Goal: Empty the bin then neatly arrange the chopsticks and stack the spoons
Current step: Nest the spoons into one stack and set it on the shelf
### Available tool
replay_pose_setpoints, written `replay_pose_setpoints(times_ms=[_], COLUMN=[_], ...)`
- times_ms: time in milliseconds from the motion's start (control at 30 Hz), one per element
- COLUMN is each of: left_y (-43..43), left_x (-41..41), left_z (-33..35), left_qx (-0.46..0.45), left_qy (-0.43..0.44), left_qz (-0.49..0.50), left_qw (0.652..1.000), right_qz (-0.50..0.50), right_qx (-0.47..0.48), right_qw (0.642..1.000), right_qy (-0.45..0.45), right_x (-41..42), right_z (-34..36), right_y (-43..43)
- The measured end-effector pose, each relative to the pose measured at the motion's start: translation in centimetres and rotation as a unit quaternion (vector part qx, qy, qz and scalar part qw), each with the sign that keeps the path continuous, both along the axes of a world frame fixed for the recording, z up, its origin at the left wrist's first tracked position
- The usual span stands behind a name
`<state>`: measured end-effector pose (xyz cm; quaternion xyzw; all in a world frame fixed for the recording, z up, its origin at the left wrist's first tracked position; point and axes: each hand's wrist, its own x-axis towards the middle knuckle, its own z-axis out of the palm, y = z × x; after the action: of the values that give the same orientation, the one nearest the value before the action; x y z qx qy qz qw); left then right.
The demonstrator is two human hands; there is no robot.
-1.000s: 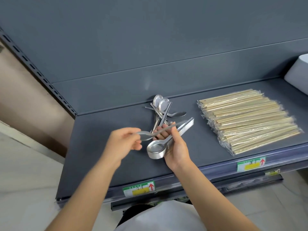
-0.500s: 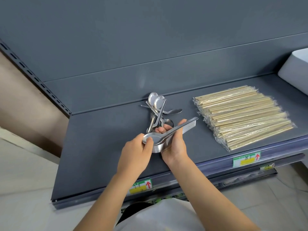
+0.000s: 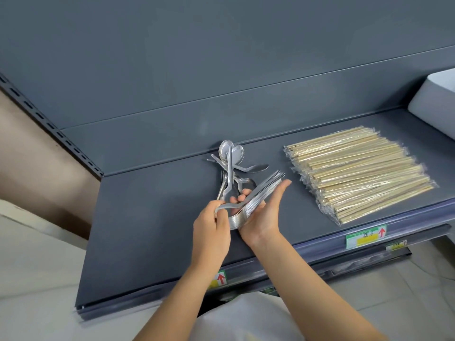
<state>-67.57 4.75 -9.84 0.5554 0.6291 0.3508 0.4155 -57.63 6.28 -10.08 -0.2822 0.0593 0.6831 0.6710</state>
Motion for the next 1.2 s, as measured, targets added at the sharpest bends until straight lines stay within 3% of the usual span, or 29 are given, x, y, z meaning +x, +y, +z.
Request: replay_pose_setpoints(times_ms=[233,400,533,633,733,800,900,1000,1200], left_y=[0.2,0.8,4.3,6.7,7.8,8.2,8.7,8.6,6.1], left_x=[-0.2,-1.4,-1.5,-0.6,0.3,0.2,-0.7,-2.3,-5.9], left_z=[-0.4,0.5,1.4,2.1,2.5,2.5,1.7,1.2,3.2], left_qx=[0.013,0.053,0.067,-0.025,-0.075,-0.096,-0.158,-0.205,-0.275], left_qy=[-0.027,-0.012,0.131,0.249,0.292,0.265,0.118,0.033,-0.018], left_qz=[-0.031,-0.045,-0.011,-0.067,-0.122,-0.122,-0.114,-0.121,-0.159], left_qw=[0.999,0.998,0.989,0.966,0.946,0.952,0.974,0.971,0.948], right_qz=[0.045,0.024,0.025,0.036,0.038,0.035,0.031,0.037,0.068], right_qx=[0.046,0.013,0.019,0.02,0.019,0.012,-0.005,-0.01,-0.023], right_qw=[0.997,0.997,0.997,0.997,0.999,0.999,0.999,0.998,0.996], right_qy=[-0.046,-0.076,-0.075,-0.058,-0.033,-0.03,-0.036,-0.044,-0.05], right_x=[0.2,0.5,1.1,1.4,1.5,1.6,1.6,1.6,1.7], right_z=[0.2,0.1,0.1,0.0,0.2,0.3,0.3,0.4,0.3], right_y=[-0.1,0.2,0.2,0.0,-0.1,-0.1,0.0,0.0,0.1])
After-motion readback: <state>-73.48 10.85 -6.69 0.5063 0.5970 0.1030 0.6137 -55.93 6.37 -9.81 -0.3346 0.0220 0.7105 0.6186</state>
